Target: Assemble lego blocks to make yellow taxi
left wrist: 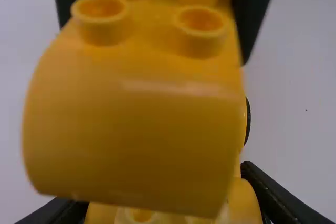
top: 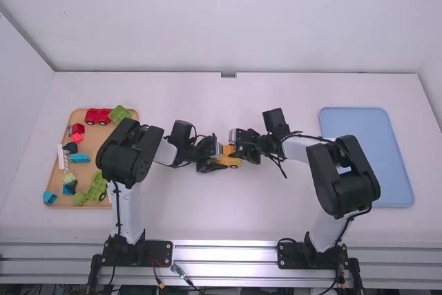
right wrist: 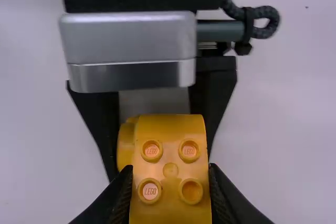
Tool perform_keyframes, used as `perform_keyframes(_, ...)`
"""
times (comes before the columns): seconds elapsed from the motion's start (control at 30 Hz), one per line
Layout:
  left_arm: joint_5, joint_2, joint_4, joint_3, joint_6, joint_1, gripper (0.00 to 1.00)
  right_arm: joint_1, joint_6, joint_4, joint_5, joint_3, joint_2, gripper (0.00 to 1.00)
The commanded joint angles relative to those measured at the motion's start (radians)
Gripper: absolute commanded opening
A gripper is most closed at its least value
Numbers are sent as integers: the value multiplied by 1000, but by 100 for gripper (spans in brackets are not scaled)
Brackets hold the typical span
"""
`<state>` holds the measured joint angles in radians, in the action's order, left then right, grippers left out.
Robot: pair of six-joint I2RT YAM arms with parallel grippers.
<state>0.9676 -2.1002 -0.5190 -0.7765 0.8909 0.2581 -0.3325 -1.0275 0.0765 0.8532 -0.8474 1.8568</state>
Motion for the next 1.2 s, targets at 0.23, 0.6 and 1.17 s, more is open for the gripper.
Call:
perform_keyframes(0.23,29,-19,5,29,41,8,45,4,37,22,40,42,-3,10)
perform_keyframes(0.6,37,-19,5,29,40,6,43,4,62,44,82,41,34,8)
perform_keyframes(1.17,38,-19,4,29,40,12,40,4,36,29,80,63,35,2)
